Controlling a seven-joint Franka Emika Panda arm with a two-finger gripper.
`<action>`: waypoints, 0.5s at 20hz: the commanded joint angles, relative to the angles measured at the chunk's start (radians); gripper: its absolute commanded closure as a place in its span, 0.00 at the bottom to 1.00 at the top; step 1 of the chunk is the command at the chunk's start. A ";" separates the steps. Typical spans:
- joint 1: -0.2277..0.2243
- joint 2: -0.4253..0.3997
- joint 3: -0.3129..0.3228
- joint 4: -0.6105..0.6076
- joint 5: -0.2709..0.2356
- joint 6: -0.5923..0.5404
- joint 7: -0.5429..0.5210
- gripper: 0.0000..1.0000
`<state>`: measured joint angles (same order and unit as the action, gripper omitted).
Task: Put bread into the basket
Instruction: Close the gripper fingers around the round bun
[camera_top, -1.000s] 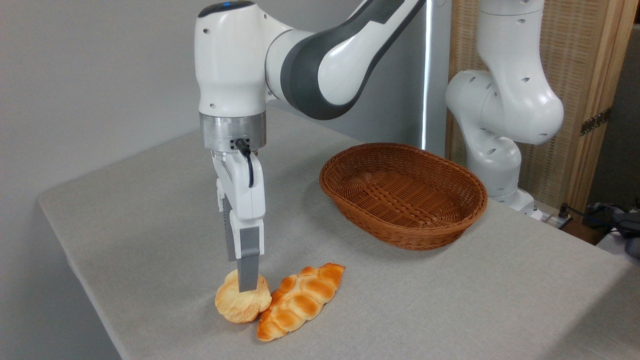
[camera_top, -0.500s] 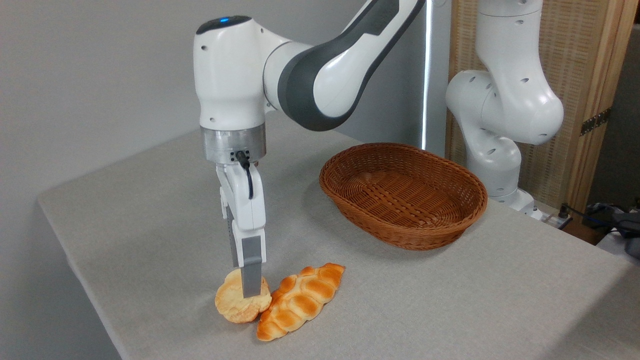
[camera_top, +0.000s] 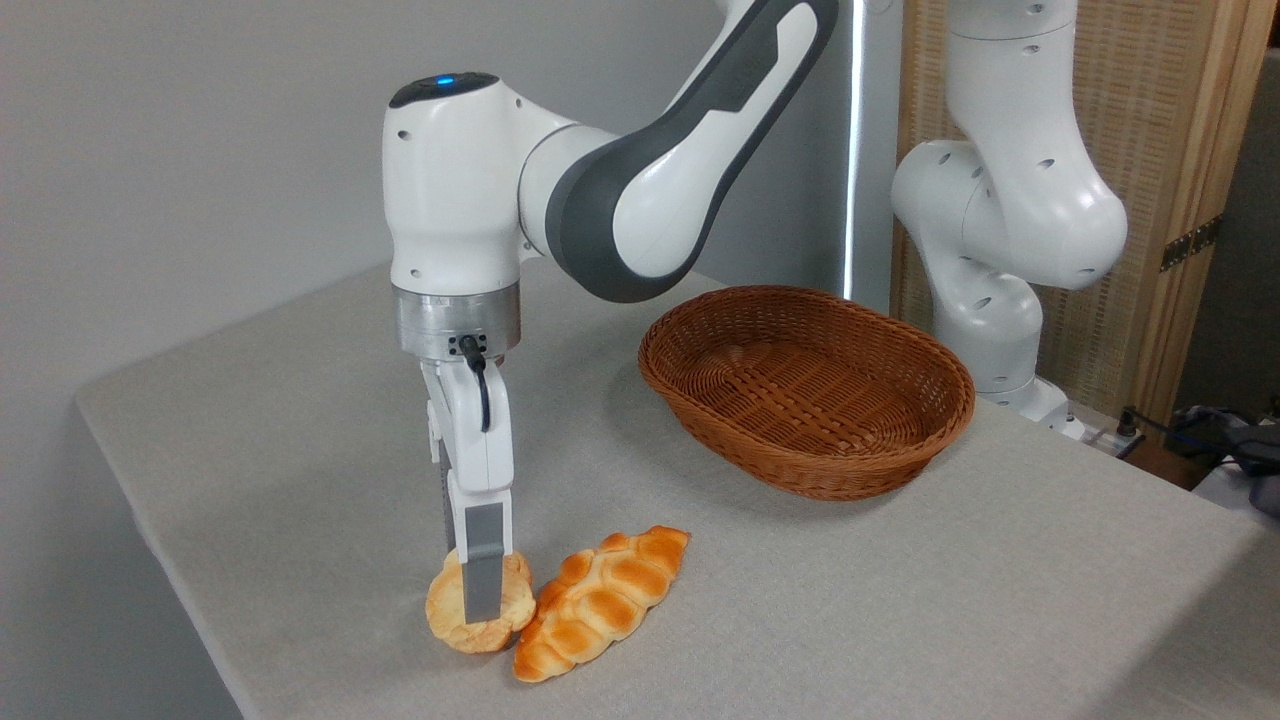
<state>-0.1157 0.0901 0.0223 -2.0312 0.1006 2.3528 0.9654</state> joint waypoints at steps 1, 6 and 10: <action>-0.004 -0.004 0.004 -0.007 0.014 0.022 0.018 0.51; -0.002 -0.004 0.004 -0.007 0.014 0.022 0.035 0.57; -0.002 -0.004 0.004 -0.007 0.016 0.022 0.035 0.57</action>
<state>-0.1158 0.0918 0.0222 -2.0310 0.1012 2.3541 0.9818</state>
